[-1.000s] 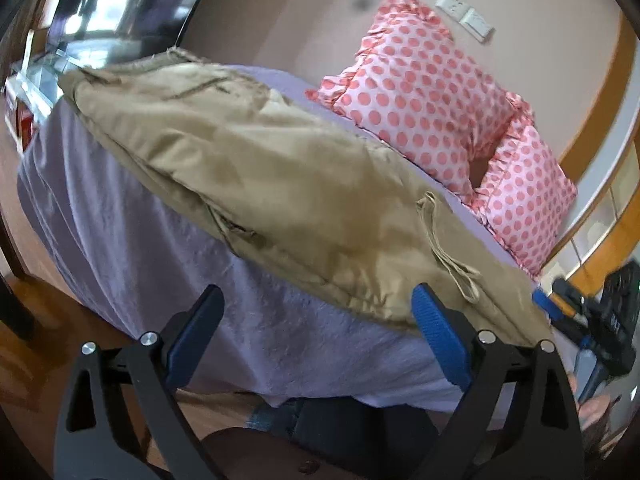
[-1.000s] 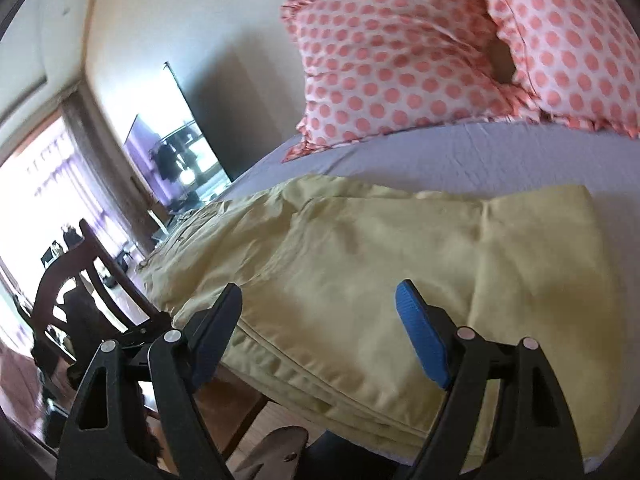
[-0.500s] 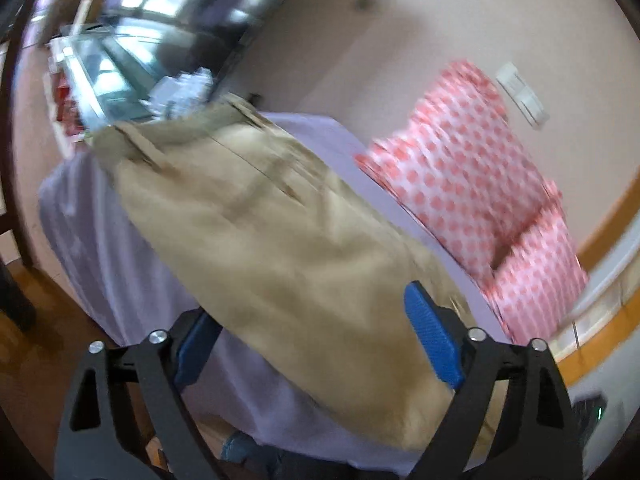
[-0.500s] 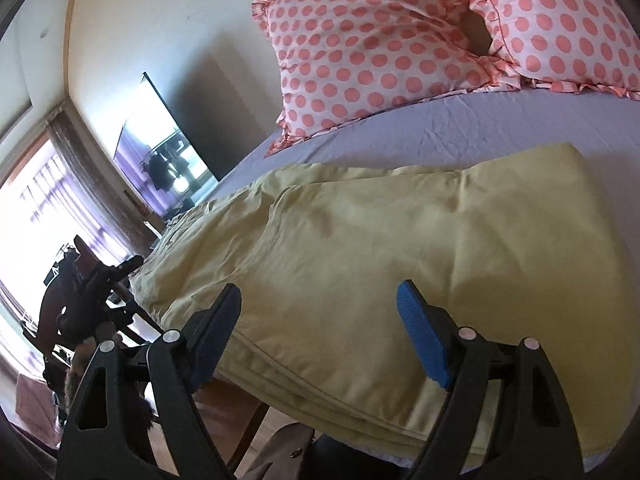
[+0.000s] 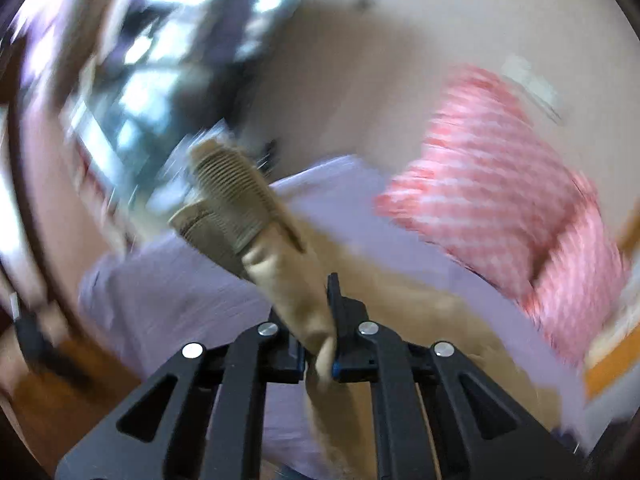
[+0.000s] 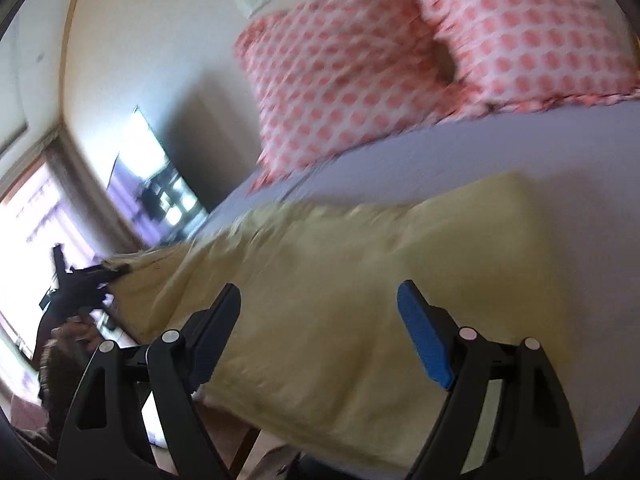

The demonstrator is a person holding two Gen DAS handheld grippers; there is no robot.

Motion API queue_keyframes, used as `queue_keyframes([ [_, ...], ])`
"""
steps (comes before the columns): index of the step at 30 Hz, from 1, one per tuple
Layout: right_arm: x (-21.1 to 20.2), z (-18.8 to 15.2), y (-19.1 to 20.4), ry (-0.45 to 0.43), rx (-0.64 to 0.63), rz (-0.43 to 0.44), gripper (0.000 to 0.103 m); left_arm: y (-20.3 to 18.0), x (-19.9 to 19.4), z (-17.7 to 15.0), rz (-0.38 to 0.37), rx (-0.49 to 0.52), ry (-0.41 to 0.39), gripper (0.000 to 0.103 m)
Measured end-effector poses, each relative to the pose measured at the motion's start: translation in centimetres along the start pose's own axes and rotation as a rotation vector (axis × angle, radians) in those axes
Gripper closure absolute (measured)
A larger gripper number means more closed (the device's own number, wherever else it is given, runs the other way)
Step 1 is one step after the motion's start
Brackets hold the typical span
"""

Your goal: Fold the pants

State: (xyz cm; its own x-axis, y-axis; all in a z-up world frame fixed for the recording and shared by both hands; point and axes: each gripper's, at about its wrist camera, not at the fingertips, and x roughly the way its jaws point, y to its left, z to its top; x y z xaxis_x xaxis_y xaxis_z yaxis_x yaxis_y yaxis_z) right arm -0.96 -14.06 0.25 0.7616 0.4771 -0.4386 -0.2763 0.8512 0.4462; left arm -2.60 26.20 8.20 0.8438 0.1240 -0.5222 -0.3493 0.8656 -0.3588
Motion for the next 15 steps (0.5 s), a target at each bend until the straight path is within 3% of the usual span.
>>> queue_keyframes([
  [4,-3.1,1.0,-3.8,-0.1,0.103,-0.086,0.021,-13.1,-2.6,-0.2,-0.165,0.337,-0.059,0.094],
  [7,-6.0,1.2,-6.8,-0.174,0.194,-0.154,0.021,-22.1,-3.9,-4.3,-0.363,0.562,-0.045,0.093],
  [9,-7.4,1.2,-8.0,-0.202,0.232,-0.187,0.021,-27.6,-3.5,-9.7,-0.463,0.744,0.005,0.092],
  [11,-8.3,1.0,-9.2,-0.212,0.268,-0.206,0.02,-30.3,-2.3,-14.8,-0.514,0.883,0.085,0.092],
  [14,-8.7,0.4,-10.9,-0.198,0.332,-0.188,0.02,-31.9,-0.1,-23.1,-0.537,1.095,0.244,0.09],
  [15,-8.4,0.4,-11.3,-0.185,0.35,-0.176,0.02,-31.7,-0.1,-25.0,-0.503,1.152,0.216,0.09],
])
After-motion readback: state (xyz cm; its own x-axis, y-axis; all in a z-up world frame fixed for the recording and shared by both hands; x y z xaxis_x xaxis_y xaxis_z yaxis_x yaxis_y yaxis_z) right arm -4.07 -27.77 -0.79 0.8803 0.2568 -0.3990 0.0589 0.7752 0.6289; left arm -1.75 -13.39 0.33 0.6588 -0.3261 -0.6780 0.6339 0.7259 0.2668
